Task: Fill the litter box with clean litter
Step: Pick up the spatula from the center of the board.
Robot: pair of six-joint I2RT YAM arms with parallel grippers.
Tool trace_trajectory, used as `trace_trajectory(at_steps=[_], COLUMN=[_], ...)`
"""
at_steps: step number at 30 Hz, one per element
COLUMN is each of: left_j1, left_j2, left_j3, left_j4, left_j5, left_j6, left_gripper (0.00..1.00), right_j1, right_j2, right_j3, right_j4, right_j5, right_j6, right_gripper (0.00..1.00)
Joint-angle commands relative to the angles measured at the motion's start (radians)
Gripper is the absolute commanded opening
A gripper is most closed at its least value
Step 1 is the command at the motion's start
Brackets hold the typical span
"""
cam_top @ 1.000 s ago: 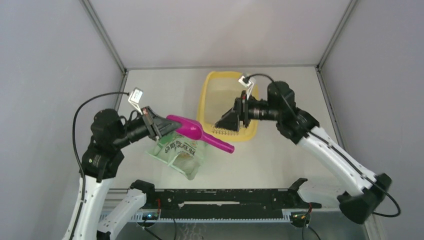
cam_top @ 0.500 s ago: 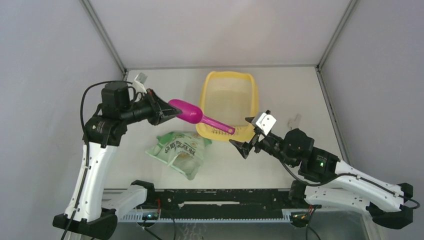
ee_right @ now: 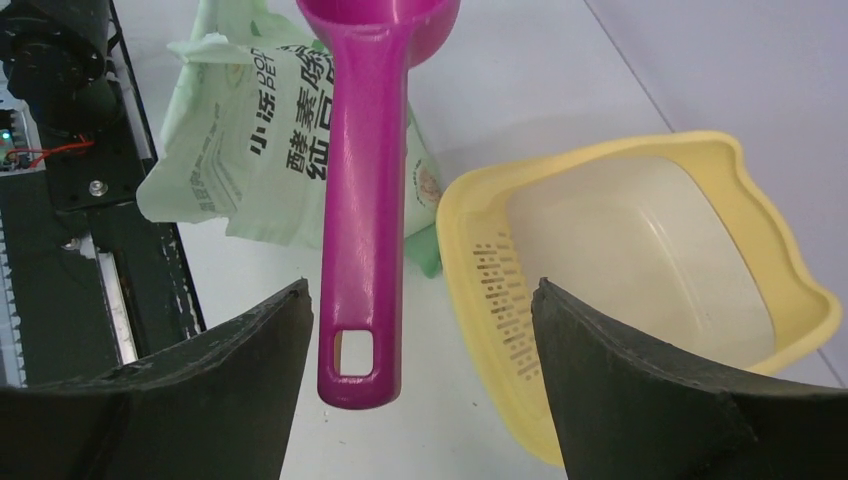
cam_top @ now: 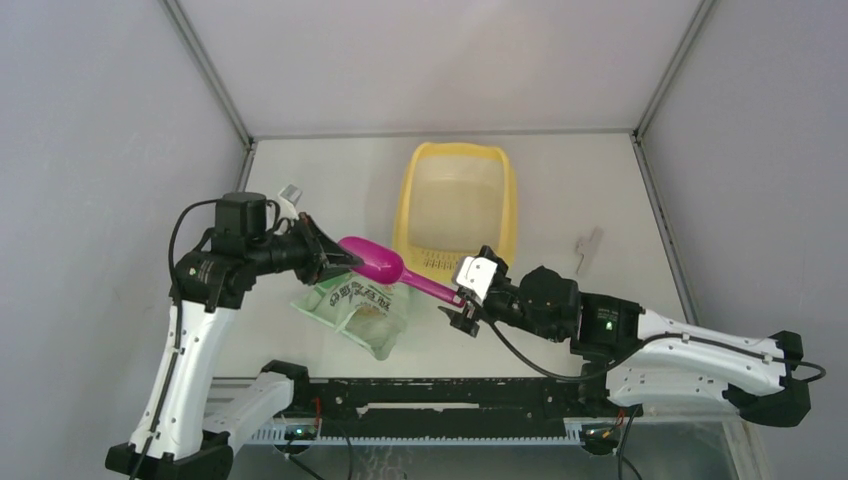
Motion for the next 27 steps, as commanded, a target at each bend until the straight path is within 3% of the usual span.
trace_trajectory(at_steps=[1,17,27], left_j1=[0.006,0.005,0.005], left_j2=[-0.021,-0.042,-0.039], left_j3=[-0.021,-0.067,-0.090], left_j4=[-0.018,0.051,0.044], left_j5=[0.025,0.073,0.057], left_j6=[0.000,-0.058,-0.047], left_gripper=[0.00,0.00,0.00], right_j1=[0.009,0.013,0.032], right_j2=[0.012,0.095,0.119], right_j3=[0.082,0.107,0.123], right_j4=[0.003,-0.014,0.005], right_j5=[-0.027,-0.088,-0.084], right_j6=[-0.013,0.004,-0.005], right_gripper=[0.84,0.61,0.55])
